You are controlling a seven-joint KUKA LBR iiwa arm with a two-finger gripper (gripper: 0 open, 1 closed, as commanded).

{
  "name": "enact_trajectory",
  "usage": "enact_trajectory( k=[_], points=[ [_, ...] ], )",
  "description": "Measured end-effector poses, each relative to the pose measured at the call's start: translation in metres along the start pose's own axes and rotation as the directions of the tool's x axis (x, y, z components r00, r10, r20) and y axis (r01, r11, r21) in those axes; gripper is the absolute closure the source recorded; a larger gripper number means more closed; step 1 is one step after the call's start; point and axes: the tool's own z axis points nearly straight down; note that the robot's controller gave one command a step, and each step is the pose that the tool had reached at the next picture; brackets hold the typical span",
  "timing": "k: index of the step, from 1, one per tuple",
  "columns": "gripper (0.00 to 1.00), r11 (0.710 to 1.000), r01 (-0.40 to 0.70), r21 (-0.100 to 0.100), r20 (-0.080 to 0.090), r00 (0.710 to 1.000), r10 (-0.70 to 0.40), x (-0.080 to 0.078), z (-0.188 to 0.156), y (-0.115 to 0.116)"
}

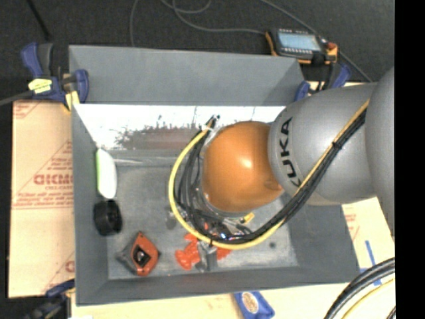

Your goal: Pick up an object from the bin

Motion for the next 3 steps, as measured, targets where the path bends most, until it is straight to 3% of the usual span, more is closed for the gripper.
enact_trajectory(
  k=[1, 2, 3],
  points=[
    [0.00, 0.997, 0.073, 0.002, 0.000, 0.997, -0.073, 0.010, 0.018, -0.025],
    [0.00, 0.989, 0.151, 0.003, 0.006, 0.989, -0.151, 0.021, 0.054, -0.029],
    [0.00, 1.000, -0.016, 0.003, 0.010, 1.000, 0.016, 0.017, 0.070, -0.042]
  ],
)
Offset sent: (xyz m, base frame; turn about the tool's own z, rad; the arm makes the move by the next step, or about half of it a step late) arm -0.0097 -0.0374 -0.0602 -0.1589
